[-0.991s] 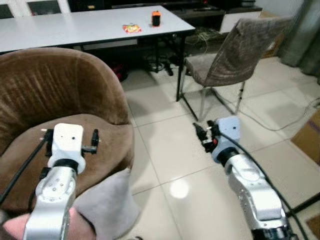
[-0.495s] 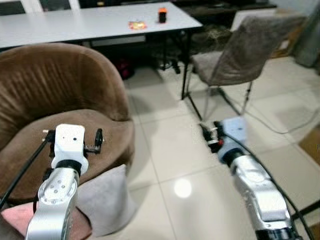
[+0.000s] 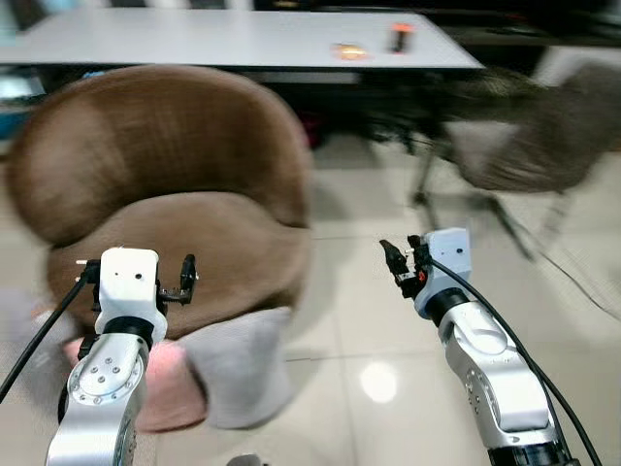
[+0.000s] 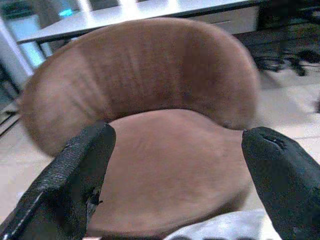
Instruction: Move the pillow to the sofa from floor
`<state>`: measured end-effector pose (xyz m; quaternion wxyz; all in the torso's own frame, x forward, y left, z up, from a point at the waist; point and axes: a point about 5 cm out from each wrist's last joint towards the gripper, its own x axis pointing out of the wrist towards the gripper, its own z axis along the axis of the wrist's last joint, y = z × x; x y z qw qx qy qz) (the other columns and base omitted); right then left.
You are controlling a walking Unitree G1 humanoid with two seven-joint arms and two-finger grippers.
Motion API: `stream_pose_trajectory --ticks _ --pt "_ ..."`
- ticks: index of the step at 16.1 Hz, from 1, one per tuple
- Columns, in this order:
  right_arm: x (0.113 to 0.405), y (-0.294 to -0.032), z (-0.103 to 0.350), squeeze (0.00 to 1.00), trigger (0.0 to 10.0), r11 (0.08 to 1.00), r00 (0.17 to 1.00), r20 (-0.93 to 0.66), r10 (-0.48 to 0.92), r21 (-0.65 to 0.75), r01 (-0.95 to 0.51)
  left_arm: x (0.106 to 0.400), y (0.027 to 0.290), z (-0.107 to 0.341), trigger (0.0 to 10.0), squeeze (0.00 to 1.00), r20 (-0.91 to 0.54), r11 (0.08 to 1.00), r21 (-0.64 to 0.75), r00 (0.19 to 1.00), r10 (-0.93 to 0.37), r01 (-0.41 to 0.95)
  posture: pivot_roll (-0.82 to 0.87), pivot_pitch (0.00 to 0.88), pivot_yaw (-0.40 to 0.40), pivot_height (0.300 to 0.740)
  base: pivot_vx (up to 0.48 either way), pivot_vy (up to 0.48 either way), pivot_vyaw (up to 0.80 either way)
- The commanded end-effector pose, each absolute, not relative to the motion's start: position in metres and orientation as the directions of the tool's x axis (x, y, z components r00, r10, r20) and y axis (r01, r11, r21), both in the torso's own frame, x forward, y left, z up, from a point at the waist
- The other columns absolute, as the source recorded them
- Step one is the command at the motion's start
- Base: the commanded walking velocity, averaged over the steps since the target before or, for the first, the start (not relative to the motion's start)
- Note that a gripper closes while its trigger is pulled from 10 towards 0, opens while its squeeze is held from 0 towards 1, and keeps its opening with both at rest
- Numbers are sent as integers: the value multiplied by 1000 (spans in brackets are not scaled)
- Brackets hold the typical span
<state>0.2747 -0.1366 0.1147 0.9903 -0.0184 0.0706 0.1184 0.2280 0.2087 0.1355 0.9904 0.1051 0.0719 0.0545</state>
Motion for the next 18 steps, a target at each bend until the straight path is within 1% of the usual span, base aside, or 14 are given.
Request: stream_pose_trajectory --ticks 1,2,7,14,18 --pt "276 -138 115 0 10000 975 967 -138 212 -36 -219 227 210 141 10000 0 -107 971 218 987 121 -96 25 0 6 740 356 0 800" --pt "277 -140 115 0 10000 978 971 -135 197 -49 -205 228 211 142 10000 0 -107 971 221 987 121 -95 25 0 7 740 356 0 569" --pt "278 -144 113 0 10000 988 981 -134 138 -47 -146 231 214 143 10000 0 -100 968 229 987 128 -102 17 0 15 740 354 0 0" --pt "282 -143 113 0 10000 987 983 -126 137 -71 -147 234 214 144 10000 0 -93 966 235 986 135 -110 30 0 2 740 324 0 0" --pt "284 -135 115 0 10000 972 970 -120 211 -80 -221 234 215 145 10000 0 -90 965 235 986 140 -115 34 0 1 740 311 0 741"
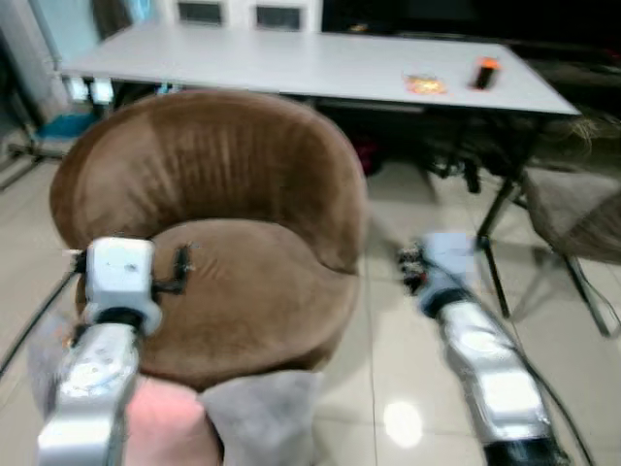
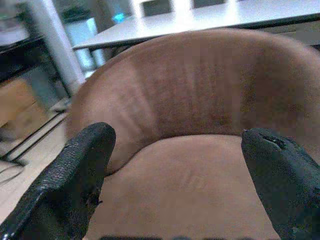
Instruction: Move the pillow to the sofa from floor
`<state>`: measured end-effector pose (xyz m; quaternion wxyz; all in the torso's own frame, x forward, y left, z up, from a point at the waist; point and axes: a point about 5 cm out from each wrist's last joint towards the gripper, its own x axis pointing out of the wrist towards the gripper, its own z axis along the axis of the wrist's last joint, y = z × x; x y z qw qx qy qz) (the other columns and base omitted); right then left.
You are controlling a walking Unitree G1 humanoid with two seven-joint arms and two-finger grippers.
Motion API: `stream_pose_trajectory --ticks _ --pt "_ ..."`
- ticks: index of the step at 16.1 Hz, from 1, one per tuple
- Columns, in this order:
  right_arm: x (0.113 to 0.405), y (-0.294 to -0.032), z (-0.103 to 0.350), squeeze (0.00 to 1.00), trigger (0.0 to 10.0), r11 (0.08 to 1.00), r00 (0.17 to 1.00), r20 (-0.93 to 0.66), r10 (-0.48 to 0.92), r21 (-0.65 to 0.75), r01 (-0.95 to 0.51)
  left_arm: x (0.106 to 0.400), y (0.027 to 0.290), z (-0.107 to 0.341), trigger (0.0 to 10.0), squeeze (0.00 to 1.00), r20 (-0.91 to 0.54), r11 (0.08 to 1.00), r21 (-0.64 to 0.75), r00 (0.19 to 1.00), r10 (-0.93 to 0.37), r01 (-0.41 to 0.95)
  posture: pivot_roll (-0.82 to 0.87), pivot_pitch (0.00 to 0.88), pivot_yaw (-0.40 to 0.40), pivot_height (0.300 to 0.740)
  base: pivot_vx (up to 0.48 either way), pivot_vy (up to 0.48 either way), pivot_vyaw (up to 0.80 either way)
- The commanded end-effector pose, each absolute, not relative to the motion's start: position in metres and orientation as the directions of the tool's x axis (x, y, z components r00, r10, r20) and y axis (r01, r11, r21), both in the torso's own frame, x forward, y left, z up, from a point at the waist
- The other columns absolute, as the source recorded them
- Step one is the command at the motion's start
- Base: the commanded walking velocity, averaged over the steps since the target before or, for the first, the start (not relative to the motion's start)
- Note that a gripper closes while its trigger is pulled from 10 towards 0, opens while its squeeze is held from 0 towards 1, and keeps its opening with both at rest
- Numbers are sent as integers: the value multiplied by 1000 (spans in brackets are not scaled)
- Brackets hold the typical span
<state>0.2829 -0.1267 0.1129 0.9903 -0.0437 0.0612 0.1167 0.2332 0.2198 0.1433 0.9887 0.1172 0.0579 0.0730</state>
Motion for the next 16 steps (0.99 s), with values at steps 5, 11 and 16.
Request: stream_pose_trajectory --ticks 5,11,16 --pt "281 -133 111 0 10000 962 957 -126 262 -50 -270 232 214 143 10000 0 -87 963 231 983 161 -137 38 0 0 740 55 0 480" --pt "282 -128 113 0 10000 940 937 -120 329 -58 -337 230 214 145 10000 0 -69 956 253 983 170 -148 42 0 -5 740 0 -207 400" --pt "281 -126 112 0 10000 936 930 -119 347 -15 -351 230 216 146 10000 0 -47 946 275 981 189 -169 44 0 -9 740 0 -164 320"
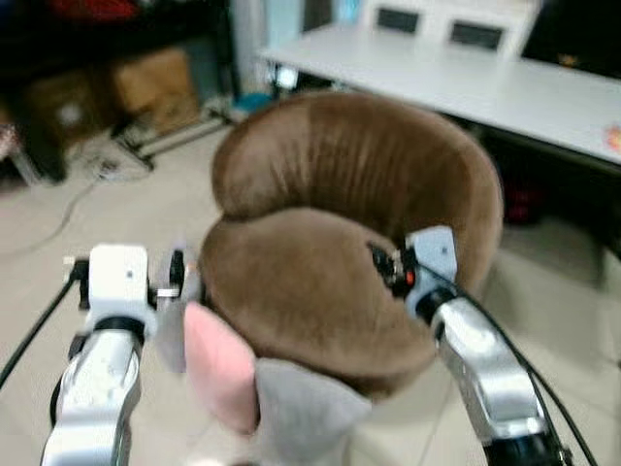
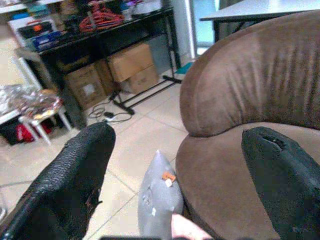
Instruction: Move the pillow to the sofa from floor
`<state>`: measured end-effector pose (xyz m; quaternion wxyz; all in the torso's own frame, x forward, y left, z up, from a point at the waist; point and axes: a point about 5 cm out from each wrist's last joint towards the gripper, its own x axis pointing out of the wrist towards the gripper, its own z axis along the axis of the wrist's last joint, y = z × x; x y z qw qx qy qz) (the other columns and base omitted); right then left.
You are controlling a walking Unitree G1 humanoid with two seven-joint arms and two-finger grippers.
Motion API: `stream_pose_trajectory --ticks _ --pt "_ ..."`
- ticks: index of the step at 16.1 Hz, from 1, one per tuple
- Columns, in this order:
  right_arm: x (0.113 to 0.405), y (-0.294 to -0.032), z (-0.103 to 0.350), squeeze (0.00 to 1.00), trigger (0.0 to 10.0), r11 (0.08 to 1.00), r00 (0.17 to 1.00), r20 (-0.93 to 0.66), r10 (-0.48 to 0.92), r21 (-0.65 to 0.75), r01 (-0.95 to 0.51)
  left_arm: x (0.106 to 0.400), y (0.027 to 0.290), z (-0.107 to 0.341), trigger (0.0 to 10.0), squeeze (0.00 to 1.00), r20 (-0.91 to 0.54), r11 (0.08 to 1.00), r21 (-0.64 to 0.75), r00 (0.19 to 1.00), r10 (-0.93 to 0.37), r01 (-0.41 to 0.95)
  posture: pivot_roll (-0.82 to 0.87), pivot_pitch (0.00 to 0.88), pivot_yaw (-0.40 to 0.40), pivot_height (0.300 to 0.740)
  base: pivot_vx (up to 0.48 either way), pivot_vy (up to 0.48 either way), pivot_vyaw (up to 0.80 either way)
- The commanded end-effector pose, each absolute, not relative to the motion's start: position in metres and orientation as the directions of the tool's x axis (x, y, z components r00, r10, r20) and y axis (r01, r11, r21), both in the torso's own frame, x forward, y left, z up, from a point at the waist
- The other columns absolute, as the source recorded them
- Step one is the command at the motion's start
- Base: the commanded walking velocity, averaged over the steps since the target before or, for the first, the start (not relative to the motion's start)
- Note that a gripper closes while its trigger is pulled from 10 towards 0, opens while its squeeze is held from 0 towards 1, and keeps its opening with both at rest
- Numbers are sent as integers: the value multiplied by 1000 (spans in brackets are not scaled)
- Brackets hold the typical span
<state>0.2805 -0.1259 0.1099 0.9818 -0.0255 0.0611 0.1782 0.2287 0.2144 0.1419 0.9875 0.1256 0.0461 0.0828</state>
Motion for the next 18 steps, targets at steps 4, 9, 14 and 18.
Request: stream_pose_trajectory --ticks 4,9,14,18 --pt "279 -135 109 0 10000 962 958 -98 271 56 -266 227 225 146 10000 0 -8 942 271 978 207 -197 46 0 -7 740 0 0 0" --pt "273 -135 111 0 10000 968 965 -74 251 51 -248 218 229 138 10000 0 -13 956 180 971 237 -231 53 0 -38 720 0 0 0" --pt "271 -134 106 0 10000 966 962 -95 257 56 -253 213 230 134 10000 0 -16 958 183 974 226 -219 63 0 -51 670 0 0 0" --pt "274 -134 107 0 10000 969 963 -102 249 37 -246 223 237 143 10000 0 18 951 171 966 257 -257 55 0 -50 632 0 0 0"
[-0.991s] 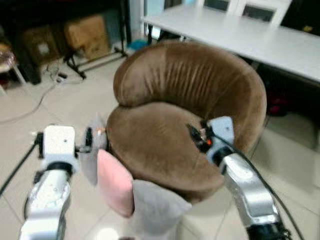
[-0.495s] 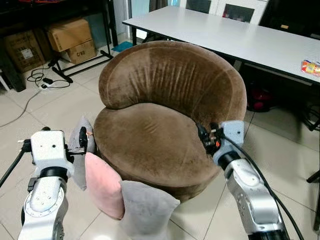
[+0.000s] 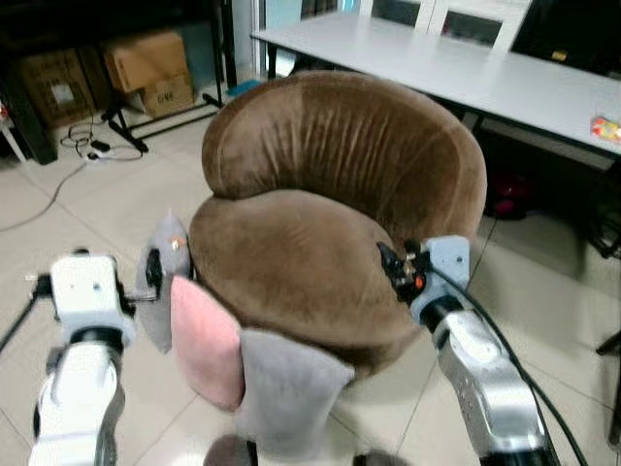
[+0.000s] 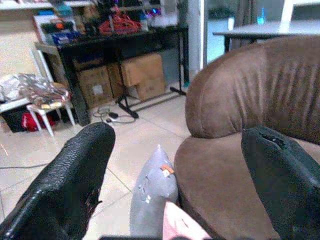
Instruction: Move the pillow to the sofa from floor
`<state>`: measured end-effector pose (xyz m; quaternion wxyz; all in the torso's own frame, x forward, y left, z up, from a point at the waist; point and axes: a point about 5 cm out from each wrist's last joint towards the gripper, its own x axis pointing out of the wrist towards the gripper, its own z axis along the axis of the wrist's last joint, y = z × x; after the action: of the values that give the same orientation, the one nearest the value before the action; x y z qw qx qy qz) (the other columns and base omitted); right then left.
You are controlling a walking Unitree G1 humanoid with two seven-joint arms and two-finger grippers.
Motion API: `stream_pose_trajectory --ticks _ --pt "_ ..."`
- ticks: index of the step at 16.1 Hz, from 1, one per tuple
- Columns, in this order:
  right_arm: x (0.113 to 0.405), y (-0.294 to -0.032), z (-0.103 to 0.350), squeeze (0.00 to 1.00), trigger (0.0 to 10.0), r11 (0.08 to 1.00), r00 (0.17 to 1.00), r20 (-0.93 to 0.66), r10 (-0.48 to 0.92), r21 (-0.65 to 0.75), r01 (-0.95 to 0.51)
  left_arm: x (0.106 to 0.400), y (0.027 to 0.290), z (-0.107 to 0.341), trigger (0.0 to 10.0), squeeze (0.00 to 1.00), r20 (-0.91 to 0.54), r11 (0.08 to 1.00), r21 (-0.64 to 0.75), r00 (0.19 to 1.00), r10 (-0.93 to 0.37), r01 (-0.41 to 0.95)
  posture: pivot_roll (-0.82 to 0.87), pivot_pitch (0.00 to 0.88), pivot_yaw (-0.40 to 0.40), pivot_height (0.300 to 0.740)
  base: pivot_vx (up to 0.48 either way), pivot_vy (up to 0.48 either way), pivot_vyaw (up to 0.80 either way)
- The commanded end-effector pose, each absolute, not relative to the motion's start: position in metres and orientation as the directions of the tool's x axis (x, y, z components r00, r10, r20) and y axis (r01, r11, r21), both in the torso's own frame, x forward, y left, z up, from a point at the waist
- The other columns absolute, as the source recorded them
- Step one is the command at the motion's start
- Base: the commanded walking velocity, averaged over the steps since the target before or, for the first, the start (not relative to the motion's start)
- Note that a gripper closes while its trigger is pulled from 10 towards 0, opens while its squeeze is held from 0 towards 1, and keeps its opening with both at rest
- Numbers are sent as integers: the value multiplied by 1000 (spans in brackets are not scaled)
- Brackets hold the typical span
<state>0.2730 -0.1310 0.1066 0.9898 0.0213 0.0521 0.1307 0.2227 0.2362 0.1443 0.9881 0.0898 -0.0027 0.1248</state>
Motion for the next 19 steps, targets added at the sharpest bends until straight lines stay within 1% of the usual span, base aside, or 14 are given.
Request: stream_pose_trajectory --ticks 1,2,3,5,8,13,19 --pt "276 -136 109 0 10000 970 965 -98 242 35 -240 229 239 151 10000 0 49 952 168 966 253 -258 53 0 -49 632 0 0 0" --pt "277 -137 111 0 10000 971 967 -96 237 38 -234 233 239 156 10000 0 62 954 181 971 232 -240 50 0 -50 632 0 0 0" --pt "278 -138 113 0 10000 973 968 -93 232 39 -229 237 237 161 10000 0 70 960 203 981 180 -191 50 0 -50 632 0 0 0" --pt "280 -141 112 0 10000 972 968 -96 234 21 -233 234 232 155 10000 0 35 969 214 992 121 -125 43 0 -43 632 0 0 0" --pt "277 -141 110 0 10000 970 963 -116 243 18 -243 221 229 135 10000 0 -11 963 237 990 138 -132 44 0 -56 632 0 0 0" --pt "279 -137 107 0 10000 964 954 -136 266 8 -267 207 227 126 10000 0 -36 967 220 989 140 -129 63 0 -81 632 0 0 0" --pt "281 -136 107 0 10000 962 953 -145 267 -18 -273 204 225 126 10000 0 -28 969 208 990 141 -133 72 0 -89 632 284 0 0"
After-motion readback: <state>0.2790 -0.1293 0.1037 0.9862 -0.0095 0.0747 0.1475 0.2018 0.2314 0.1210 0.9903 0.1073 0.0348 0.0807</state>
